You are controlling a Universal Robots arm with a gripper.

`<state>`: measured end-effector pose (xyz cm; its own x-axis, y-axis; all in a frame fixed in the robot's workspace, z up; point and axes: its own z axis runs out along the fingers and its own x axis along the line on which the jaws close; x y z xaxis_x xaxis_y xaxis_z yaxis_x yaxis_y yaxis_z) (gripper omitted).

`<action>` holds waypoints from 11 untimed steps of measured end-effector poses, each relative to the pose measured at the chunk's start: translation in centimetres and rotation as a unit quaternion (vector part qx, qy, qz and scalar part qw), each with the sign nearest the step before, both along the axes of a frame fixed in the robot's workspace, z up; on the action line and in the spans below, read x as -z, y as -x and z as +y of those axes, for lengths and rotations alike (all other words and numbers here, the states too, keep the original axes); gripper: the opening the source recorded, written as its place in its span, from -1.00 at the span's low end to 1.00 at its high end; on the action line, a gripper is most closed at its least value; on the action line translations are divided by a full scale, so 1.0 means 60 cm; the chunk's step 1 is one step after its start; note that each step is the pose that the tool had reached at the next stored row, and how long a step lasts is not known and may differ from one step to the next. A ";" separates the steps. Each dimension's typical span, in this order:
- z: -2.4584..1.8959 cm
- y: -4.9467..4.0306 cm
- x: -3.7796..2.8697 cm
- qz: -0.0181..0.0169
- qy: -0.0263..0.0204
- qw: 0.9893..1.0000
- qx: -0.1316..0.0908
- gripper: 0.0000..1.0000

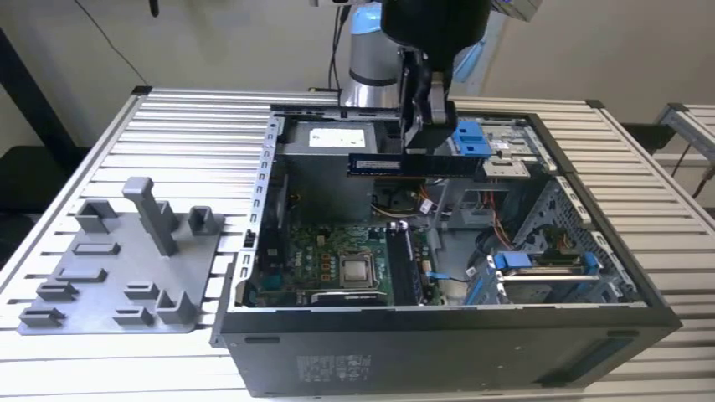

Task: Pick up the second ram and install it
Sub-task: 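Pick up the second ram and move it above second insertion slot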

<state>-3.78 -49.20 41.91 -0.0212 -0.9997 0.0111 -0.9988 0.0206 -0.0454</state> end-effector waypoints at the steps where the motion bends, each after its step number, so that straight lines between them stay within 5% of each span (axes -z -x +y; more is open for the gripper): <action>1: 0.0000 -0.003 0.000 0.000 0.000 1.000 0.000 -0.72; 11: 0.0000 -0.032 0.000 0.000 0.000 1.000 0.000 -0.72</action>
